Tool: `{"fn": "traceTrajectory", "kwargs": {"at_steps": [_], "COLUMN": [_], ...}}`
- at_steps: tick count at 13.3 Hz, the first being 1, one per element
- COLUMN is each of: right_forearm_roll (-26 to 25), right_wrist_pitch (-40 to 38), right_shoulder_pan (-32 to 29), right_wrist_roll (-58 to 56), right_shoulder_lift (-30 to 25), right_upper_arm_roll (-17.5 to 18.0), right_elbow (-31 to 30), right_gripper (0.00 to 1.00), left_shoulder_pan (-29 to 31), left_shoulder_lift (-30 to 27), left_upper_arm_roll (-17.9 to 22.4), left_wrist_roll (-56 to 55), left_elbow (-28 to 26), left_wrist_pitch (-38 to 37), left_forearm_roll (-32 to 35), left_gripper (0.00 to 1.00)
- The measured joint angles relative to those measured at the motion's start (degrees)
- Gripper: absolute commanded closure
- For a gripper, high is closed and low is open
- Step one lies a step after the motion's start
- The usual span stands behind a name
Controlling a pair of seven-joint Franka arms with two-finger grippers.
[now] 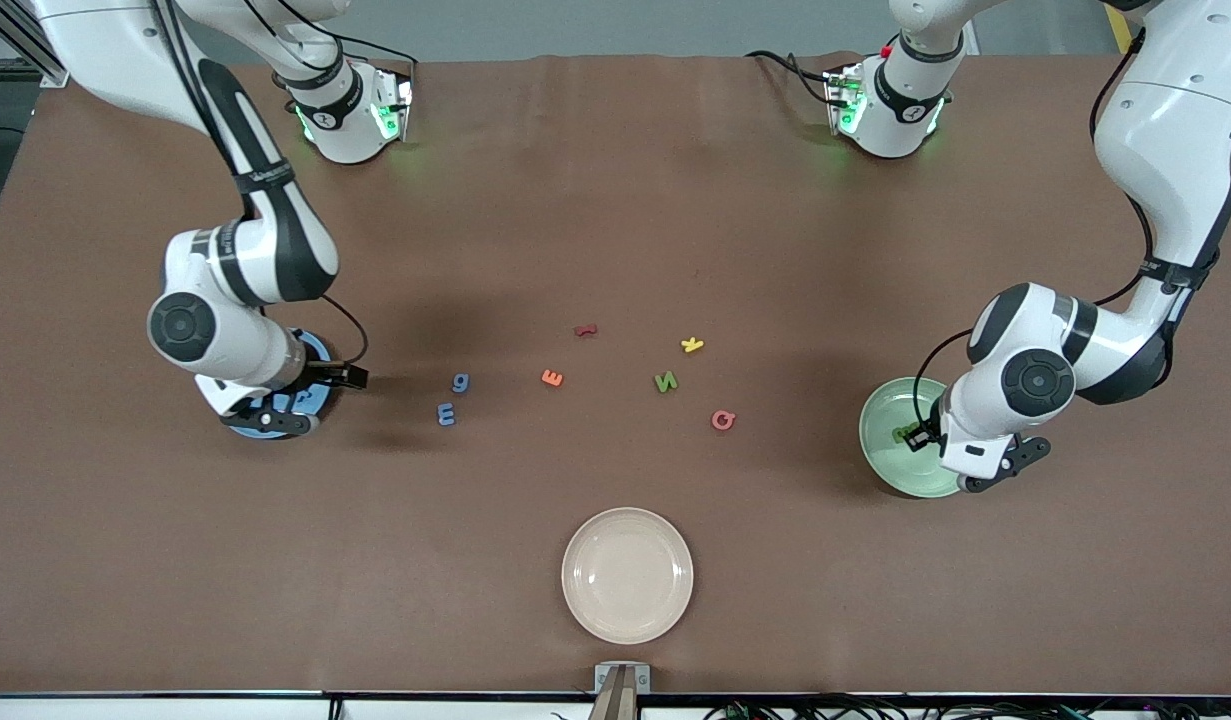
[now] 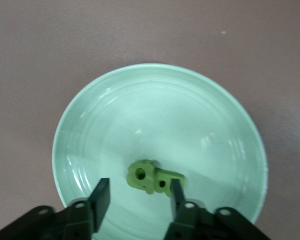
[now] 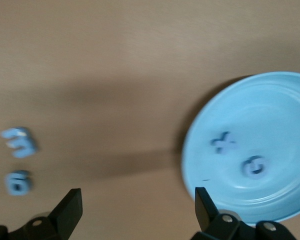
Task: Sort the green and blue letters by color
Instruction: 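Place green q on the green plate while the right gripper reaches blue m, then grasp green N with the left gripper while the right gripper grasps blue m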
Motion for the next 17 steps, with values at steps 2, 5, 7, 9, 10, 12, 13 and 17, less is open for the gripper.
{"fn": "traceTrajectory", "kwargs": {"at_steps": [2, 5, 7, 9, 10, 12, 13, 17], "right_forearm_roll": [0.5, 0.7, 0.7, 0.7, 0.7, 0.7, 0.7, 0.7], "right_wrist_pitch": [0.0, 0.5, 0.6, 0.9, 1.6, 3.8, 4.9, 5.5], "right_shoulder_pan": [3.7, 8.1, 9.5, 10.0, 10.0, 10.0, 10.0, 10.1], "right_wrist_roll": [4.7, 6.7, 3.6, -2.0, -4.1, -7.9, -9.0, -10.0], "right_shoulder_lift": [1.9, 7.4, 10.7, 13.3, 14.4, 16.1, 16.8, 17.9], "right_upper_arm_roll": [0.1, 0.1, 0.1, 0.1, 0.1, -0.1, -0.1, -0.1], "right_elbow": [2.6, 7.4, 10.5, 13.2, 14.1, 15.0, 15.1, 15.2], "right_gripper": [0.01, 0.01, 0.01, 0.01, 0.01, 0.03, 0.11, 0.39], "left_shoulder_pan": [-0.4, -6.5, -13.7, -18.9, -20.9, -24.4, -26.4, -35.8], "left_shoulder_lift": [0.0, 0.1, 0.9, 2.1, 2.7, 4.0, 4.5, 6.7], "left_upper_arm_roll": [-3.8, -8.1, -7.9, -7.7, -7.5, -6.2, -4.9, 2.6], "left_wrist_roll": [-3.6, -14.6, -23.2, -25.9, -26.1, -26.0, -25.9, -25.9], "left_elbow": [-0.1, -0.3, -0.2, -0.2, -0.1, 0.1, 0.4, 4.6], "left_wrist_pitch": [-1.0, -2.4, -2.4, -1.3, 0.2, 3.8, 5.2, 8.0], "left_forearm_roll": [0.0, 0.0, 0.0, 0.0, 0.0, 0.1, 0.1, 0.2], "left_gripper": [0.01, 0.05, 0.09, 0.15, 0.16, 0.18, 0.2, 0.24]}}
